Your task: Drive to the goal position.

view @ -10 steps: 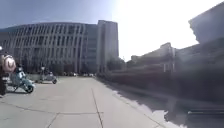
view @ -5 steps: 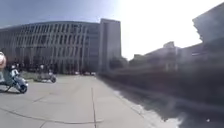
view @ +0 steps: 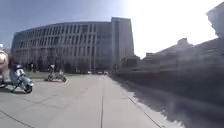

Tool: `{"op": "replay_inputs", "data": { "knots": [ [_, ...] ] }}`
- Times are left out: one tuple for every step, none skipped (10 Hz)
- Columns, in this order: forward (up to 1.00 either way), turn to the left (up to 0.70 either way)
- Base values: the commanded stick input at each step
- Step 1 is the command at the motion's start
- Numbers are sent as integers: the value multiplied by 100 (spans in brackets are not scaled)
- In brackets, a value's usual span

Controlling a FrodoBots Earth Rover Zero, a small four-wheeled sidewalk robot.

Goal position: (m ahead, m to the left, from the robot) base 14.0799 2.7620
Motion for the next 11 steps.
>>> {"op": "replay_inputs", "data": {
  "knots": [
    [70, 22],
    [70, 0],
    [70, 0],
    [70, 0],
    [70, 0],
    [70, 0],
    [70, 0],
    [70, 0],
    [70, 0],
    [70, 0],
    [70, 0]
  ]
}}
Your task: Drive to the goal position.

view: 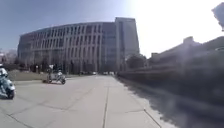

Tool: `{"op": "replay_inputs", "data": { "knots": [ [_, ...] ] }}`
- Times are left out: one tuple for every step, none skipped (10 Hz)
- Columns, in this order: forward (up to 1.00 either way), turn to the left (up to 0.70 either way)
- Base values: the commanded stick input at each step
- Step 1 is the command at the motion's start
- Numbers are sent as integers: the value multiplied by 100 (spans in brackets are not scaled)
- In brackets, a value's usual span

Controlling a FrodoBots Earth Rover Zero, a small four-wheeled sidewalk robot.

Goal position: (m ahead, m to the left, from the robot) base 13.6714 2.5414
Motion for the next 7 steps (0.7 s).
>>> {"op": "replay_inputs", "data": {
  "knots": [
    [70, 0],
    [70, 0],
    [70, 0],
    [70, 0],
    [70, 0],
    [70, 0],
    [70, 0]
  ]
}}
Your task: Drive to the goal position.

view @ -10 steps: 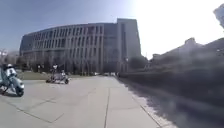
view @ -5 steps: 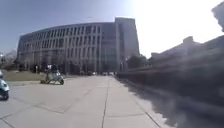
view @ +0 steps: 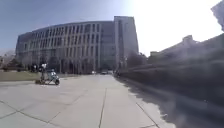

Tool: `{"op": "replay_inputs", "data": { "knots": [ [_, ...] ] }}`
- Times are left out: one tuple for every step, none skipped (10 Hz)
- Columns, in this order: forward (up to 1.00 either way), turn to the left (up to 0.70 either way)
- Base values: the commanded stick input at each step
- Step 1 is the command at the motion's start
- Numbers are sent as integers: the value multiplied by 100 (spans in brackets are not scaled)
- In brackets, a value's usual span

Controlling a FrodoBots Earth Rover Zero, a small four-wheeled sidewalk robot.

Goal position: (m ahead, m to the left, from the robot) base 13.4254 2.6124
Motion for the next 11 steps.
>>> {"op": "replay_inputs", "data": {
  "knots": [
    [70, 0],
    [70, 0],
    [70, 0],
    [70, 0],
    [70, 0],
    [70, 0],
    [70, 0],
    [70, 0],
    [70, 0],
    [70, 0],
    [70, 0]
  ]
}}
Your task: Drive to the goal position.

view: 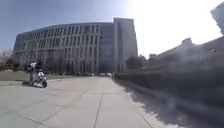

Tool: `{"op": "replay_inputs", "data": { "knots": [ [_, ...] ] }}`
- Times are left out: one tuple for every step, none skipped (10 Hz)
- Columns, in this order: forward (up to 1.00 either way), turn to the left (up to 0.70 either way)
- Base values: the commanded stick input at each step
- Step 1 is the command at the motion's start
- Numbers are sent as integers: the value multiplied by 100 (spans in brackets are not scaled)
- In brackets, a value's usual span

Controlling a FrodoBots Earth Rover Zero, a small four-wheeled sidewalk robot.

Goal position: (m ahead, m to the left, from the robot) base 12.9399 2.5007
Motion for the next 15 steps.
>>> {"op": "replay_inputs", "data": {
  "knots": [
    [70, 0],
    [70, 0],
    [70, 0],
    [70, 0],
    [70, 0],
    [70, 0],
    [70, 0],
    [70, 0],
    [70, 0],
    [70, 0],
    [70, 0],
    [70, 0],
    [70, 0],
    [70, 0],
    [70, 0]
  ]
}}
